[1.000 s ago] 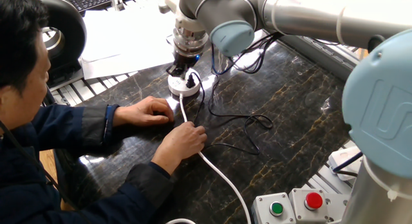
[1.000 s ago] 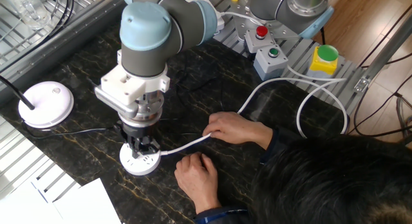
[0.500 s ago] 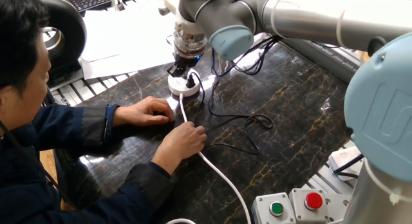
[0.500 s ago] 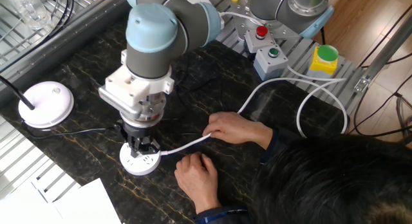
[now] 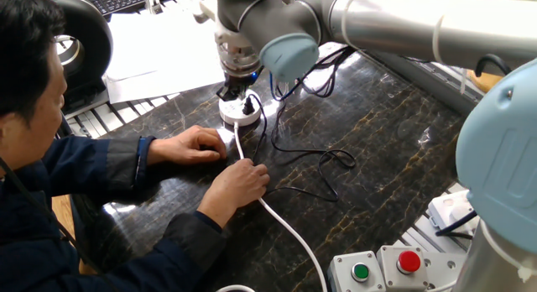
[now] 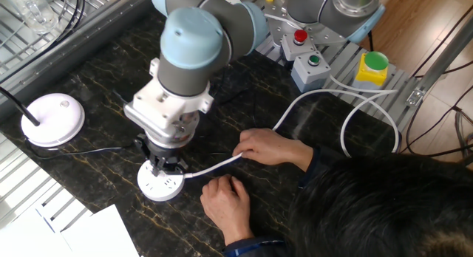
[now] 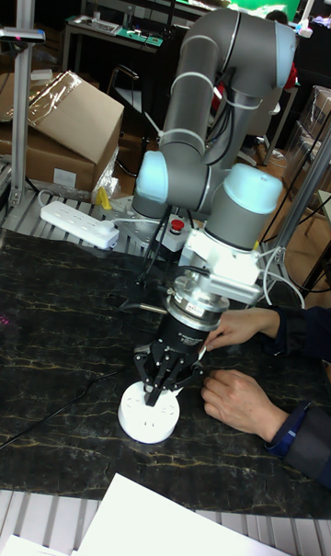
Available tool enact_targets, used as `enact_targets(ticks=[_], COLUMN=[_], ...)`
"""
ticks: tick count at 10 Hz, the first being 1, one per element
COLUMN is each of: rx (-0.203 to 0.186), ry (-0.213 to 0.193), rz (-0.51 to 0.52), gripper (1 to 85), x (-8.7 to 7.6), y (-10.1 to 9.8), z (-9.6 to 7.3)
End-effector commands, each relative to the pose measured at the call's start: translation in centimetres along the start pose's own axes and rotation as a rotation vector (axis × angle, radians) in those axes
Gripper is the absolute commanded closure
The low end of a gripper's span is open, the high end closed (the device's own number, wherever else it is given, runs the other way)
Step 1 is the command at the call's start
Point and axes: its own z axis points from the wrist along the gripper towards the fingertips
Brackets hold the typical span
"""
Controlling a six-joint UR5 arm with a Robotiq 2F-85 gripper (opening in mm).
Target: Plug in the power cord of the desk lamp, turn on the socket, and light up the desk lamp
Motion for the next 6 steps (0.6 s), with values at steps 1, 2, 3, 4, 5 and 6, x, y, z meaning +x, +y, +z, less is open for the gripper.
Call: enact_targets(ticks=[1,2,3,4,5,6], rx=[0.042,0.048,0.049,0.048,0.048,0.047], ry=[-0.023,-0.031,-0.038,-0.043,-0.049,-0.054], rz=[-0.014,-0.016,-0.016,-0.017,-0.017,-0.019], gripper=[84.7,84.7,84.7,84.7,84.7,84.7], x=[-0.58,-0.71,-0.77,-0.78,-0.84,-0.83], y=[0.32,0.67,0.96,1.19,1.31,1.3], z=[0.07,0.09,0.31,0.57,0.78,0.98])
